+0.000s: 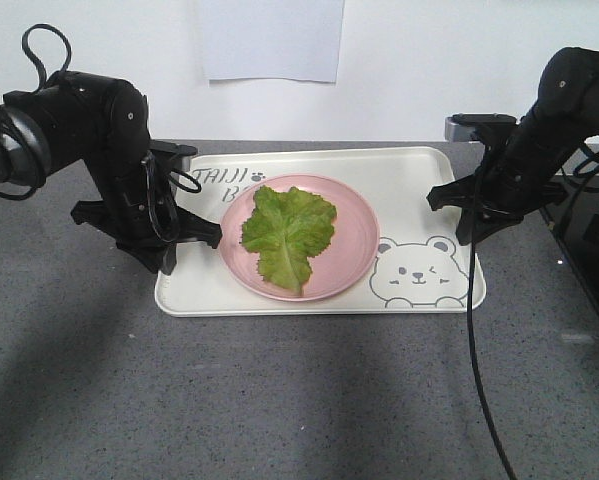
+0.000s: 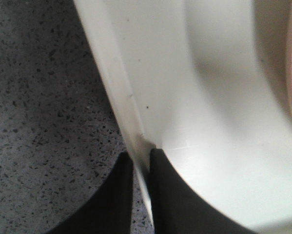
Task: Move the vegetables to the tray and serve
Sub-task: 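Lower the tray onto the grey counter with both grippers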
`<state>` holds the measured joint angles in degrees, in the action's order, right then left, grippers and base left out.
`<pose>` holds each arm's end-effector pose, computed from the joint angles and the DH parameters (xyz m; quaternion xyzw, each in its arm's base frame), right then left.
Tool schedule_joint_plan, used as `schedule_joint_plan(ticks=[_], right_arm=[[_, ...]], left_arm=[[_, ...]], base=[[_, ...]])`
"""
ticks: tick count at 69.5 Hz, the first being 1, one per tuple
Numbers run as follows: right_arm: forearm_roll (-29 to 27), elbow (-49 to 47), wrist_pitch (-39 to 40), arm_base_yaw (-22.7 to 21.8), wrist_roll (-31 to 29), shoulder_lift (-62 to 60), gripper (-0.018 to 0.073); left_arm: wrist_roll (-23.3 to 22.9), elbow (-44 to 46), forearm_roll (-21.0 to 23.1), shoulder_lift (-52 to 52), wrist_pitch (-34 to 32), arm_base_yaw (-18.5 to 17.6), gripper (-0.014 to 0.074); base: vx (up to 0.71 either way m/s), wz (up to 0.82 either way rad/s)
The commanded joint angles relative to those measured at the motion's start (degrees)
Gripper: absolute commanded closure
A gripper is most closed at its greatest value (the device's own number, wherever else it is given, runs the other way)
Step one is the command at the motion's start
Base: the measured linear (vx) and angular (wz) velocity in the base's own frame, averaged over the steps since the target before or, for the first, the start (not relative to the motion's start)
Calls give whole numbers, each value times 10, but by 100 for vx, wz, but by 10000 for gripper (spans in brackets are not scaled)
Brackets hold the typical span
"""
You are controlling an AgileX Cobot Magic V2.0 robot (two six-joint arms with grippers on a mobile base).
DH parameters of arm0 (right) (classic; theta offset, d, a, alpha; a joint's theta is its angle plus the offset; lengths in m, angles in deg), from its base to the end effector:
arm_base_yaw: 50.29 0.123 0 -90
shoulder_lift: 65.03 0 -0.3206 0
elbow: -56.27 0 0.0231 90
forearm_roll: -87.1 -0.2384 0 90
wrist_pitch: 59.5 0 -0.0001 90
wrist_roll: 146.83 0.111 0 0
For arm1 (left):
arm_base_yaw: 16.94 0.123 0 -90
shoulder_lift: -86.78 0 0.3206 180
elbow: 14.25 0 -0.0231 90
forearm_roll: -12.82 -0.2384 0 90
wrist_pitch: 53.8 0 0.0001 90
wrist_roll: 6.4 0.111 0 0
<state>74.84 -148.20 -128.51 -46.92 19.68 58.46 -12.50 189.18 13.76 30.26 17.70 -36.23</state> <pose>0.4372 0.0478 0.2695 -0.1176 0.9822 0.0936 0.1124 0.4070 -0.1443 0.2618 0.1125 0.9909 -0.0239 0.0701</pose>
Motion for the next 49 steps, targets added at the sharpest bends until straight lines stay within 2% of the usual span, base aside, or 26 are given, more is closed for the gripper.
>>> schedule_joint_plan(ticks=[1,29,49], right_arm=[[-48,-16,13,11,-20,-35,467],[-49,-16,4,11,-17,-35,257],[-49,-16,-2,11,-16,-35,205]], left_arm=[[22,20,30,-30,-20,-15,598],[22,20,30,-30,-7,-15,552],[22,20,30,-30,1,-15,437]], base=[[0,0],[0,0],[0,0]])
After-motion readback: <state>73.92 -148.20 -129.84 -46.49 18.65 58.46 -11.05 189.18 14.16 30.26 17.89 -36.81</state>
